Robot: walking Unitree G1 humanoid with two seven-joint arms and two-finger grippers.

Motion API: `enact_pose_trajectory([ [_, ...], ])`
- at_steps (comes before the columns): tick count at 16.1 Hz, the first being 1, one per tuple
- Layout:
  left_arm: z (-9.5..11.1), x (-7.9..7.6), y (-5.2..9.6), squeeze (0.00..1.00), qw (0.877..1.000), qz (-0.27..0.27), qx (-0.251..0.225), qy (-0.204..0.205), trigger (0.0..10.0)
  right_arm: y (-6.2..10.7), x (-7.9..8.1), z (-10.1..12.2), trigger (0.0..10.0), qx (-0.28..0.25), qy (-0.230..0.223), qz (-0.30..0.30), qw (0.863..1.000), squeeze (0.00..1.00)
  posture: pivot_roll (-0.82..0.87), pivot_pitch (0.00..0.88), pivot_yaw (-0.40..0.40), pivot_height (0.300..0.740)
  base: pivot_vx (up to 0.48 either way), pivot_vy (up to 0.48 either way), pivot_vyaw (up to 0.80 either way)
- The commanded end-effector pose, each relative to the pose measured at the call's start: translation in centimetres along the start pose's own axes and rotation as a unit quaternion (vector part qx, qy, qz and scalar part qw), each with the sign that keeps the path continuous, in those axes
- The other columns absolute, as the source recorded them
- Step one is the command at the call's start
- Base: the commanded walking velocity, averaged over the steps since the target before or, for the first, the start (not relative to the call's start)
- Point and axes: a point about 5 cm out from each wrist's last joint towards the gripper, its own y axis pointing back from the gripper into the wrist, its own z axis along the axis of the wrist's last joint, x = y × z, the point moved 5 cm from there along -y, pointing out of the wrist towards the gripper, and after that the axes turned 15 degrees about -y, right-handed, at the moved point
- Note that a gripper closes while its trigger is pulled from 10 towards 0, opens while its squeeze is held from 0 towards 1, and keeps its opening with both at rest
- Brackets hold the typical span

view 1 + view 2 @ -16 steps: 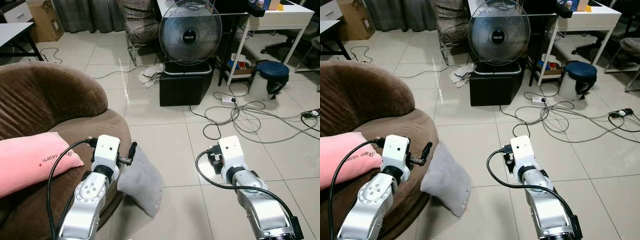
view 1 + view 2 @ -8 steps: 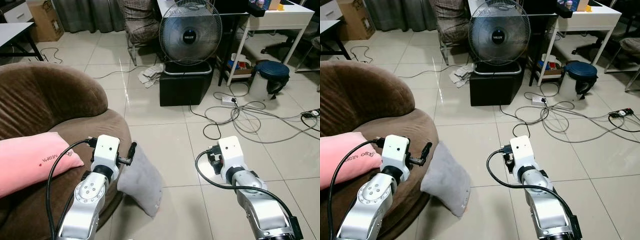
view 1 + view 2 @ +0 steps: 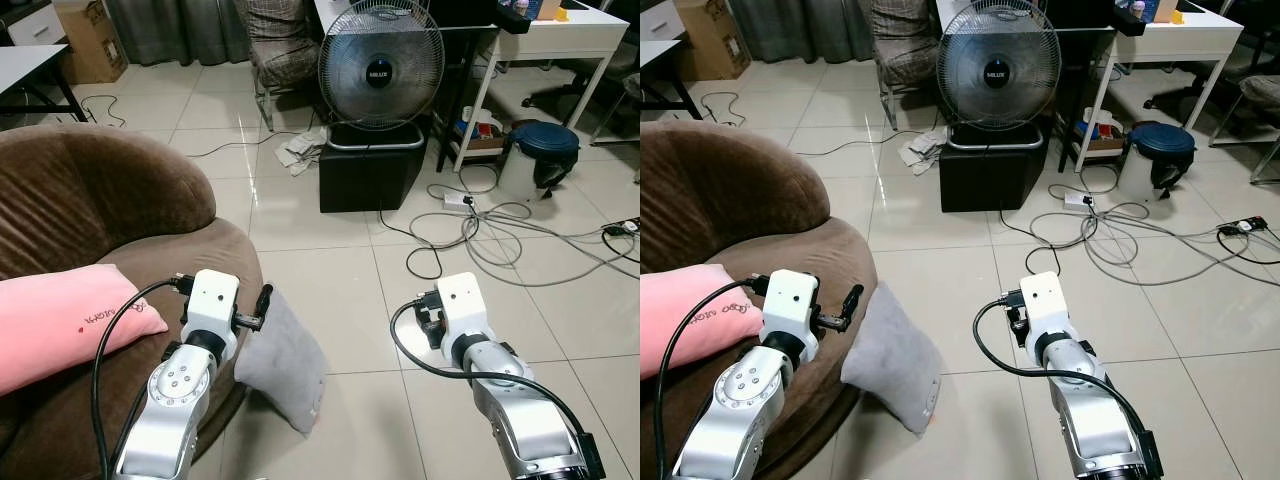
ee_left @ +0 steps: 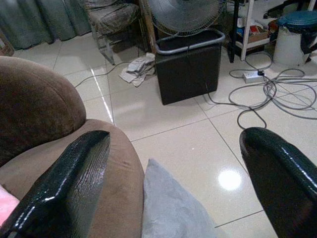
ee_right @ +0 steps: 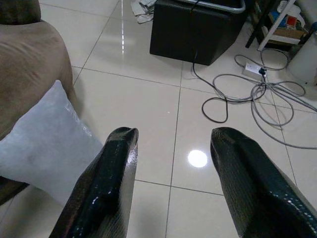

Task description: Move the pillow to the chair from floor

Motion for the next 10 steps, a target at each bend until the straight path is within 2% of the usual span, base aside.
enact_pose_trajectory([
  [1,0.04,0.25,0.03,0.0,1.0,0.002,-0.002,-0.004,10.0,-0.15,0.11,0.29,10.0,-0.005,0.003,0.001,1.0,0.0,-0.02,0.0,0.04,0.74,0.0,0.0,0.0],
  [10,-0.05,0.12,0.21,0.0,1.0,0.0,0.001,-0.004,10.0,-0.03,0.12,0.12,10.0,-0.001,0.002,-0.001,1.0,0.0,-0.02,0.0,0.04,0.74,0.0,0.0,0.0],
])
